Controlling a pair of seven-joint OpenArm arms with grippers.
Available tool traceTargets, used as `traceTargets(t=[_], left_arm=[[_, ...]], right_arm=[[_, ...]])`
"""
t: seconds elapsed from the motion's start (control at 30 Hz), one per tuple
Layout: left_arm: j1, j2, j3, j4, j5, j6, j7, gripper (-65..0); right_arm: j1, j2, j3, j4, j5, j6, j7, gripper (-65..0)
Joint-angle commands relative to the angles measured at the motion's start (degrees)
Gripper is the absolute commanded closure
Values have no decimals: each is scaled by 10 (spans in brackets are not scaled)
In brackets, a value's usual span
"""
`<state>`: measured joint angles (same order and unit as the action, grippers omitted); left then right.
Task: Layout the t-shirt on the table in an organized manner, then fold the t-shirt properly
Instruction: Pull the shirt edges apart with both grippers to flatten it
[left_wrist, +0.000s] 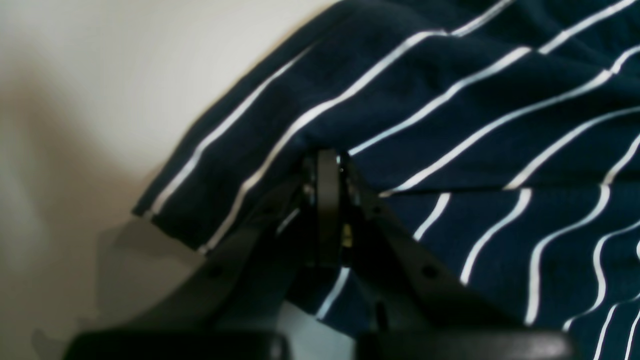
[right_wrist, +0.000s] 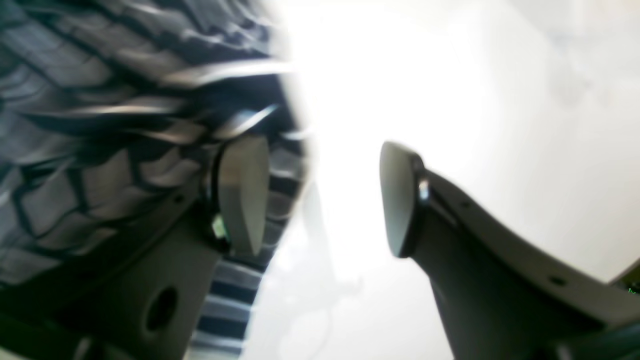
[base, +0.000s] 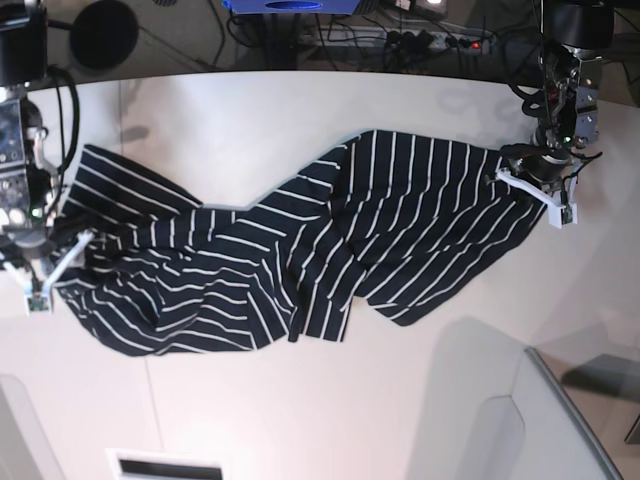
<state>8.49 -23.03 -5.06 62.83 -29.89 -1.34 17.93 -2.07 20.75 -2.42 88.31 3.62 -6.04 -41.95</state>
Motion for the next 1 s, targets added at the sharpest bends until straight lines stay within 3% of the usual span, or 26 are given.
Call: traceTargets(t=[0.0, 0.13, 0.23, 0.4, 0.53, 0.7, 0.83, 0.97], left_arm=[[9, -4, 2, -4, 11, 17, 51, 0], [9, -4, 2, -4, 11, 17, 51, 0], [9, -4, 2, -4, 11, 17, 51, 0], [9, -4, 2, -4, 11, 17, 51, 0], [13, -4, 1, -4, 11, 17, 51, 0], [13, -4, 1, -4, 11, 17, 51, 0], [15, -4, 1, 8, 7, 17, 51, 0], [41, -2, 1, 72, 8, 17, 53, 0]], right_arm=[[-5, 2, 3, 50, -6, -2, 7, -327], [-33, -21, 5, 159, -7, -3, -57, -327], [-13, -36, 5, 159, -7, -1, -84, -327], [54, -39, 3, 55, -5, 6, -57, -327], [116, -39, 4, -109, -5, 59, 8, -327], [151, -37, 4, -298, -5, 73, 53, -323], [114, -36, 4, -307, -6, 69, 52, -321], [32, -37, 5, -230, -6, 68, 21, -321]])
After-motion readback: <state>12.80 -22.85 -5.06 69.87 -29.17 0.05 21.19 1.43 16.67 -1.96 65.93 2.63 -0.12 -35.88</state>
